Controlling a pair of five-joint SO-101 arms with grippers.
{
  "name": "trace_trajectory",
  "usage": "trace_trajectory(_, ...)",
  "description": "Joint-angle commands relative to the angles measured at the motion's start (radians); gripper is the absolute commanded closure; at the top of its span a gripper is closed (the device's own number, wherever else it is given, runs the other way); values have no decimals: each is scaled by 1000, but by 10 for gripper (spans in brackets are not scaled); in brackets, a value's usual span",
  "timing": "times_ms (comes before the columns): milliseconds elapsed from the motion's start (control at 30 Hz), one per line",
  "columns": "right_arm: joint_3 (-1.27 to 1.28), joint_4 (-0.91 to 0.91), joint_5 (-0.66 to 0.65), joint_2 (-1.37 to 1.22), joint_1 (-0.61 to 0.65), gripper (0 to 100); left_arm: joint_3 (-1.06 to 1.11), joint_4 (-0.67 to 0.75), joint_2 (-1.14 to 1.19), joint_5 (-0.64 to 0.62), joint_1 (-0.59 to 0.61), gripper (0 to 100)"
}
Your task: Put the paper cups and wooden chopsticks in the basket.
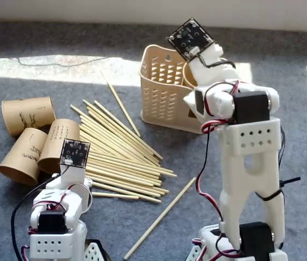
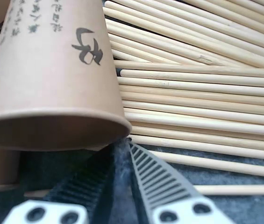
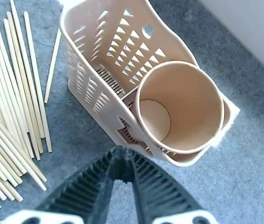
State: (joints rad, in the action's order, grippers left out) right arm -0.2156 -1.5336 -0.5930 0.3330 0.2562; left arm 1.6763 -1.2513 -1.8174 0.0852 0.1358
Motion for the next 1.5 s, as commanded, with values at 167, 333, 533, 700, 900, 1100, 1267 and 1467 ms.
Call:
trace_trajectory(167, 111, -96, 109, 209, 7, 993, 19, -5, -4, 3, 13, 995)
trace_trajectory(333, 346, -31, 137, 351, 8, 993, 19, -5, -4, 3, 13, 995)
trace_trajectory(533, 710, 140, 137, 582, 5, 993, 19, -5, -4, 3, 13, 995)
trace_trajectory(700, 969, 246, 137, 803, 5, 993, 19, -5, -4, 3, 13, 995)
trace_trajectory(900, 1185, 288, 137, 1026, 4, 993, 19, -5, -4, 3, 13, 995)
trace_trajectory(1100, 1330, 288, 140, 1198, 4, 993, 19, -5, -4, 3, 13, 995)
trace_trajectory(1267, 1397, 286, 308, 1322, 5, 992, 19, -5, -4, 3, 13, 995)
trace_trajectory(1467, 1492, 294, 430, 1451, 4, 992, 19, -5, -4, 3, 13, 995)
